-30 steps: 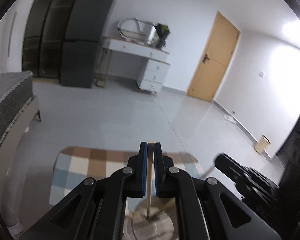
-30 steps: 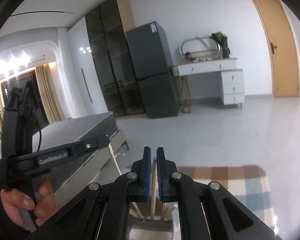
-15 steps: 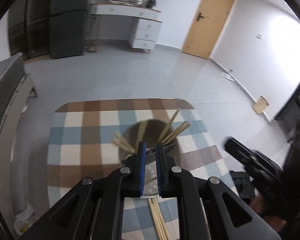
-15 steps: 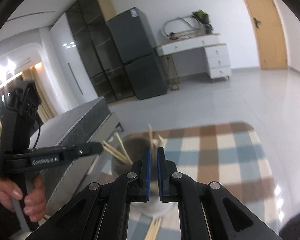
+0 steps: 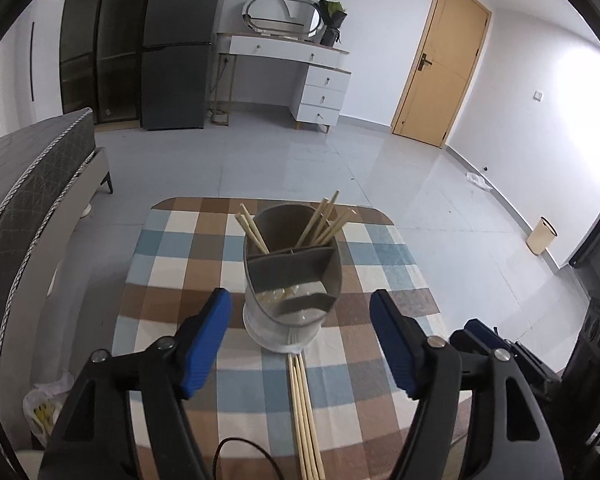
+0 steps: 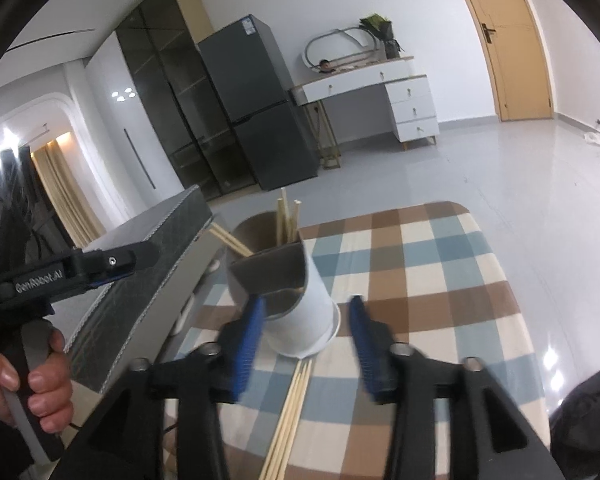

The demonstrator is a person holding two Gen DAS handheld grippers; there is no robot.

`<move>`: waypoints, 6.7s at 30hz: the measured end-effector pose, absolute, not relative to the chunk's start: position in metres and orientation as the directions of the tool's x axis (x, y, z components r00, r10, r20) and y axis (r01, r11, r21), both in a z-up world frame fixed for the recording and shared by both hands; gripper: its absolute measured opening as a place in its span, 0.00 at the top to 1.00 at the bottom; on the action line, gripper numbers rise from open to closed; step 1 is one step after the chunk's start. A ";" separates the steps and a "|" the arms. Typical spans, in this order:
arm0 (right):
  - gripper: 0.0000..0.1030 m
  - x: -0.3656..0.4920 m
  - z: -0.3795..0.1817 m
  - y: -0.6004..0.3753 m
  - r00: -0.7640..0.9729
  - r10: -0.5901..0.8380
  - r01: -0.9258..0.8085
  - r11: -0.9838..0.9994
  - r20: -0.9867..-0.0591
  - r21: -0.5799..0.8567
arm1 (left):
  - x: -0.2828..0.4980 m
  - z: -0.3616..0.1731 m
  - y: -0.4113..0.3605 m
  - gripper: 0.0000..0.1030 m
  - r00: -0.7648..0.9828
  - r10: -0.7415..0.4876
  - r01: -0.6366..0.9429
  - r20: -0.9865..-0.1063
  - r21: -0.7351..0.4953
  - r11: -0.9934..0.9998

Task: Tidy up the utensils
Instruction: 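Open both tools and pull them back from the holder, then lower both tools to the remaining chopsticks beside the holder, then grasp a wooden chopstick with the right tool while the left tool grasps another, then lift both held chopsticks up over the white holder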

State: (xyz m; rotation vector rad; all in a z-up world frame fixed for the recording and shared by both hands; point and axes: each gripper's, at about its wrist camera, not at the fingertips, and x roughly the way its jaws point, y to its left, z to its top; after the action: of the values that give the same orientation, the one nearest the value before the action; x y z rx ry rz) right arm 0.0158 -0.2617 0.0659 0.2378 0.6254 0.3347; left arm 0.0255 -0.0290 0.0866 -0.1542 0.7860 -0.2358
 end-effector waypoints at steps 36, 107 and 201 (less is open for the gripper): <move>0.16 -0.020 0.045 -0.270 0.756 0.319 -0.143 0.932 -0.571 0.332 | 0.021 -0.005 -0.009 0.14 0.726 -0.070 -0.030 -0.684 -0.134 0.991; 0.97 0.085 -0.040 -0.261 0.547 0.365 -0.069 0.917 -0.754 0.394 | 0.067 -0.106 -0.006 0.14 0.385 -0.238 -0.007 -0.892 -0.260 0.965; 0.97 0.026 0.023 -0.262 0.767 0.307 -0.106 0.927 -0.564 0.360 | 0.071 -0.017 -0.047 1.00 0.648 -0.206 0.179 -0.733 -0.117 0.977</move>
State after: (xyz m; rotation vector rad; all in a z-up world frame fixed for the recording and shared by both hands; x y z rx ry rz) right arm 0.0259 -0.2620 0.0232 0.3184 0.6620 0.2282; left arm 0.0707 -0.0469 -0.0173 -0.0348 0.8381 -0.2186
